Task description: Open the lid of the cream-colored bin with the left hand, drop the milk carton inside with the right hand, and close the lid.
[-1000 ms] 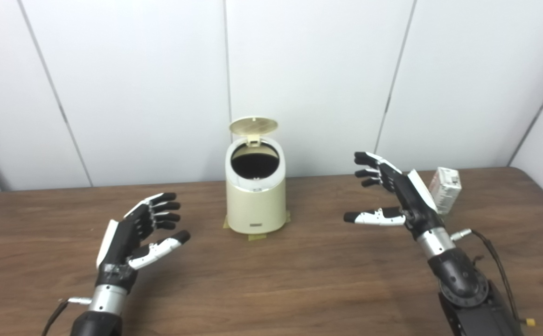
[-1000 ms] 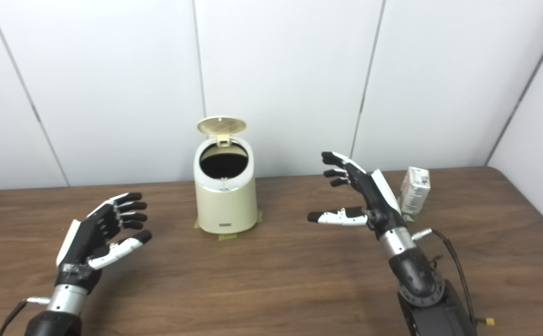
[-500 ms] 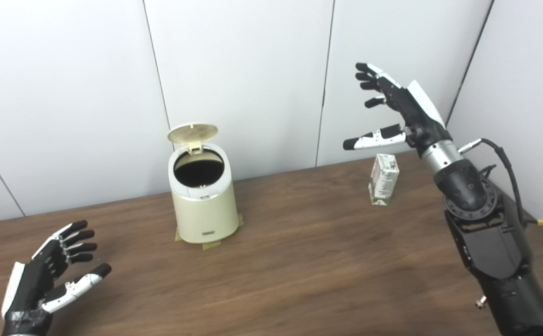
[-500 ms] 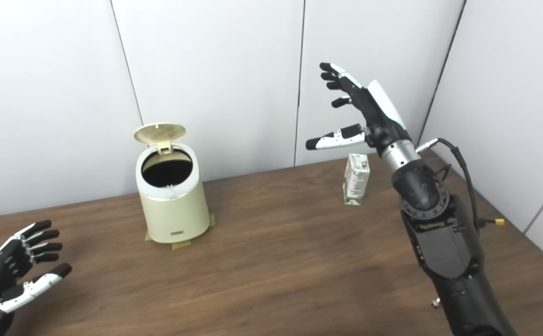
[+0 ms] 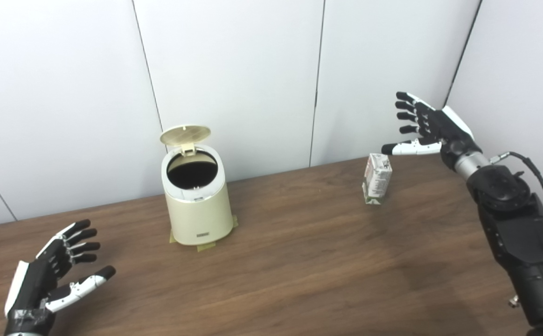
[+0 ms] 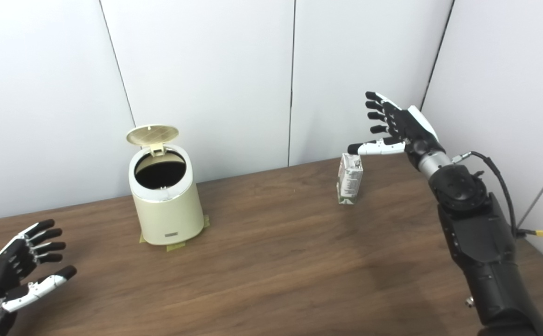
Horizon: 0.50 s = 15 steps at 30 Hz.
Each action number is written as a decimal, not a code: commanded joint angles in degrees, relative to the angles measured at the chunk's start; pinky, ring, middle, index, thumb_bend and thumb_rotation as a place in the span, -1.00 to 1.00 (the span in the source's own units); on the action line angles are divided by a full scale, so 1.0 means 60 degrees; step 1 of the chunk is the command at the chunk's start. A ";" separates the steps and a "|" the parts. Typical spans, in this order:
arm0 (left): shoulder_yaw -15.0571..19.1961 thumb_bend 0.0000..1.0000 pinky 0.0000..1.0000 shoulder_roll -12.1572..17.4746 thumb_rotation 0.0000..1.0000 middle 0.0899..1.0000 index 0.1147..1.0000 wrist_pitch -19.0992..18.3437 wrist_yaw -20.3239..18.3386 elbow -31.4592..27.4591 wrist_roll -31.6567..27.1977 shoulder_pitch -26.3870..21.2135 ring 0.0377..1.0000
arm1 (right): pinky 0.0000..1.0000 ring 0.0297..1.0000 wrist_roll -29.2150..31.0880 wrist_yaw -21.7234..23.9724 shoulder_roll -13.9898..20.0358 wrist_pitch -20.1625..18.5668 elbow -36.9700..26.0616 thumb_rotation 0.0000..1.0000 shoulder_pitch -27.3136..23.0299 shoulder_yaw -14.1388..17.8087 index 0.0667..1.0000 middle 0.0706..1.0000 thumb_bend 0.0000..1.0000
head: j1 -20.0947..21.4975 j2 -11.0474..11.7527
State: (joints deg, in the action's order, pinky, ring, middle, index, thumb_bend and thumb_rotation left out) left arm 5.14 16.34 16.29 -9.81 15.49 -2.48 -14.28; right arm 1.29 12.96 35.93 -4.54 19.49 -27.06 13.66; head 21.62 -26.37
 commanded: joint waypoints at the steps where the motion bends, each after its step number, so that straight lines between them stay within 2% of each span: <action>1: 0.0045 0.59 0.33 0.0244 -0.77 0.54 0.61 0.0011 0.0033 -0.0441 0.0020 -0.0353 0.40 | 0.59 0.82 0.0282 0.0041 0.0186 0.0548 0.0115 -0.70 -0.0326 0.0119 0.85 0.87 0.71 | 0.0018 -0.0008; 4: 0.0032 0.56 0.32 0.0270 -0.80 0.54 0.61 -0.0027 -0.0086 -0.0502 -0.0109 -0.0347 0.41 | 0.71 0.82 0.0083 -0.0015 0.0184 0.0795 0.0714 -0.84 -0.0301 -0.0090 0.82 0.83 0.59 | 0.0040 -0.0013; 8: 0.0023 0.53 0.29 0.0300 -0.86 0.54 0.61 -0.0002 -0.0101 -0.0478 -0.0091 -0.0352 0.41 | 0.74 0.79 0.0090 0.0155 0.0132 0.1238 0.1393 -0.78 -0.0316 -0.0337 0.84 0.83 0.65 | 0.0018 -0.0029; 12: 0.0028 0.51 0.35 0.0309 -0.85 0.54 0.61 -0.0097 -0.0174 -0.0549 -0.0163 -0.0319 0.45 | 0.84 0.83 0.0056 0.0379 0.0067 0.1513 0.1945 -0.74 -0.0325 -0.0725 0.85 0.85 0.70 | 0.0014 -0.0044; 14: 0.0041 0.51 0.34 0.0348 -0.85 0.54 0.61 -0.0065 -0.0242 -0.0518 -0.0189 -0.0334 0.44 | 0.94 0.89 0.0226 0.0606 0.0000 0.1605 0.2243 -0.84 -0.0402 -0.0814 0.88 0.90 0.69 | 0.0017 -0.0051; 15: 0.0051 0.51 0.33 0.0361 -0.85 0.54 0.61 -0.0048 -0.0265 -0.0503 -0.0188 -0.0343 0.44 | 0.93 0.90 0.0239 0.0661 -0.0014 0.1664 0.2363 -0.83 -0.0440 -0.0852 0.89 0.91 0.71 | 0.0016 -0.0052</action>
State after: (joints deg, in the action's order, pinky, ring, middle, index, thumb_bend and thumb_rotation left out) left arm 5.08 17.26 14.79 -11.31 14.00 -2.62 -14.20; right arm 1.67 16.55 34.65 2.66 34.06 -26.69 8.29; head 21.71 -26.63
